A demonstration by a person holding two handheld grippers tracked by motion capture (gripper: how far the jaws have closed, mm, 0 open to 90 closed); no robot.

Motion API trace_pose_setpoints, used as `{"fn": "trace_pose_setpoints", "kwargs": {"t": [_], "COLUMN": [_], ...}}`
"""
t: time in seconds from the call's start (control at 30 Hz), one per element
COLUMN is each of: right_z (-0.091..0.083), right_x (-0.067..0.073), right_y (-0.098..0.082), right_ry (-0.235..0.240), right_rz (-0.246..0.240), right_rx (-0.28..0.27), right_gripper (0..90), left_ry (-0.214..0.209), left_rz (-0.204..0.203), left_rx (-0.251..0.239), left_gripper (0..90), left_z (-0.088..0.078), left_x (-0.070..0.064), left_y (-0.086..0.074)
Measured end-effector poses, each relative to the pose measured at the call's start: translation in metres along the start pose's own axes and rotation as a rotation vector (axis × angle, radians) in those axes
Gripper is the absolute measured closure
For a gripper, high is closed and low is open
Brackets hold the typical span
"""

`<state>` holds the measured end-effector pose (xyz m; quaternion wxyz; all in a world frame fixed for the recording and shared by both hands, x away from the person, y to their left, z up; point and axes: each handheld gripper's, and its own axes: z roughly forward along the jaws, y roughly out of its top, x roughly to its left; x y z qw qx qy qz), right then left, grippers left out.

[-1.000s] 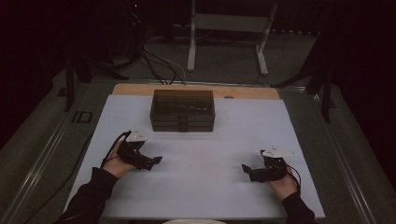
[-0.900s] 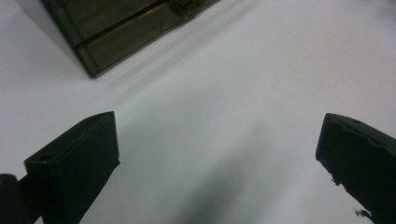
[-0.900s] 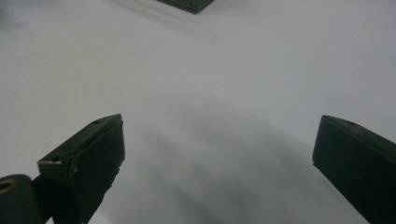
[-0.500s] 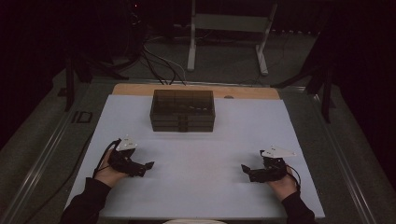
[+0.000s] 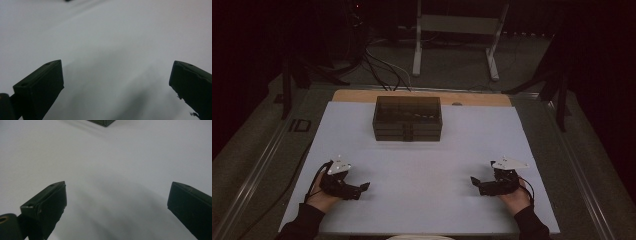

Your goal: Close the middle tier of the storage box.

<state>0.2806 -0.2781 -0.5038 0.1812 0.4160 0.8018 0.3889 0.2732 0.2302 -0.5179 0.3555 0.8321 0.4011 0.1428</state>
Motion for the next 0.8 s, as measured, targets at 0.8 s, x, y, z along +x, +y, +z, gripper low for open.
{"fn": "trace_pose_setpoints", "kwargs": {"t": [0.8], "right_z": [0.0023], "right_x": [0.0013], "right_y": [-0.001], "right_ry": [0.004], "right_rz": [-0.019], "right_rx": [0.005], "right_gripper": [2.4], "left_ry": [0.021], "left_rz": [-0.012], "left_rx": [-0.056], "left_gripper": [0.8], "left_z": [0.0064], "left_x": [0.0068], "left_y": [-0.0015]}}
